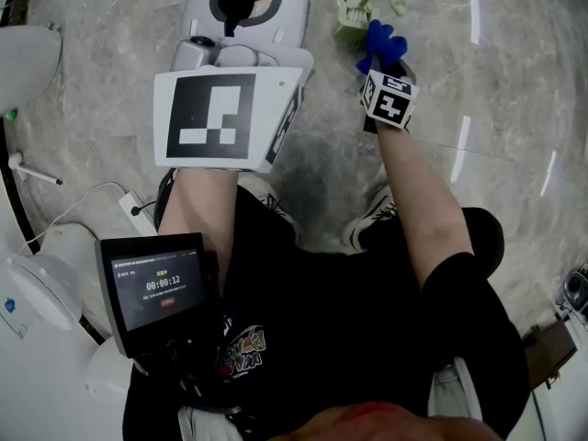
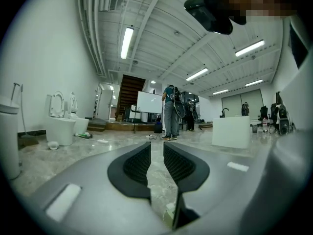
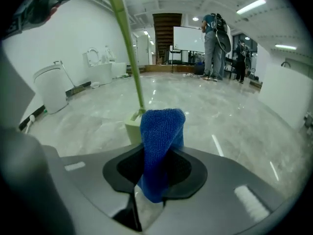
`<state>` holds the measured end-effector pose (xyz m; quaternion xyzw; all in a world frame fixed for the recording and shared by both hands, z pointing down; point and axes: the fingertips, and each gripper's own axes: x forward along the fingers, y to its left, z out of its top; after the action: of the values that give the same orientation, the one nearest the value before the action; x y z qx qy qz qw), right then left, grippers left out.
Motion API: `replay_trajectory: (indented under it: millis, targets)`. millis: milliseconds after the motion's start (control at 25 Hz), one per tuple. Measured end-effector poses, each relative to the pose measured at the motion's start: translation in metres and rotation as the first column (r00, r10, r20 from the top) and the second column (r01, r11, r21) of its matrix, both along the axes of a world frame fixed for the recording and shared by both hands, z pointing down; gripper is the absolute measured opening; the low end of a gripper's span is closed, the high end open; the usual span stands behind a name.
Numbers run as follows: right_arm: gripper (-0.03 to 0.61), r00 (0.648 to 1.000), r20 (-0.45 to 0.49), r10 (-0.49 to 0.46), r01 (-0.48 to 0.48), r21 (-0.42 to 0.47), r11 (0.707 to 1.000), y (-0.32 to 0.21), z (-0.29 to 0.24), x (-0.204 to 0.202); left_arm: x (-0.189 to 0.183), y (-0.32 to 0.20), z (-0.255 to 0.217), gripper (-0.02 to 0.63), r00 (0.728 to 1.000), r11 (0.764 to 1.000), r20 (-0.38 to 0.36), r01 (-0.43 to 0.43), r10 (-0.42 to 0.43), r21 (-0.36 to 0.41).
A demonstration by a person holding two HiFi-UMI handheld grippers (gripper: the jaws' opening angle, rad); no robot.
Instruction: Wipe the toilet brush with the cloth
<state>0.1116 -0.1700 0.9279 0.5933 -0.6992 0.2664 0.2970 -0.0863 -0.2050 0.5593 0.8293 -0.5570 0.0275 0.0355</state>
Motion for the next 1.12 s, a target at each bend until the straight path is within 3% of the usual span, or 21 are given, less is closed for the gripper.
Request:
replay_trajectory:
  millis: [80,240,560,720,880,1000,1120]
  targets:
    - [0.098,0.998,0.054,-0.022,0.022,-0.015,1.000,0.006,0.010,-0.030,0.000,0.000,0.006,0.083,0.999,1.000,0.037,-0.006,0.006,0.005]
    - [0.098,0.989,0.142,-0.044,0.049,-0.034,0.998,0.001,0.021,-0.066,-0.001,-0.003,0.008,0.083,1.000,1.000,0.003,0.009,-0.009,-0.028]
    - [0.098,0.983,0.182,-0.003,0.014,-0.061,0.998,0.005,0.014,-0.068,-0.002,-0.002,0.001,0.083,1.000,1.000,0.004,0.011,-0.011,-0.026]
    - [0.097,0.951,0.310,0.012,0.003,-0.047,0.999,0.018,-0.018,-0.103,0.006,-0.002,0.000,0.083,1.000,1.000,0.024,-0.014,0.014,-0.010]
    - [0.097,0.905,0.424,0.027,-0.028,-0.004,1.000,-0.013,-0.037,-0.134,0.006,-0.005,0.004,0.083,1.000,0.999,0.000,-0.016,0.016,-0.028]
    - [0.097,0.873,0.477,0.106,-0.104,-0.031,0.994,-0.042,-0.018,-0.133,-0.002,-0.006,0.012,0.083,1.000,0.999,0.005,-0.020,0.020,-0.030]
    - [0.097,0.876,0.468,0.118,-0.109,-0.048,0.993,-0.060,-0.002,-0.120,-0.006,-0.003,0.019,0.083,0.999,0.999,0.044,-0.026,0.027,-0.038]
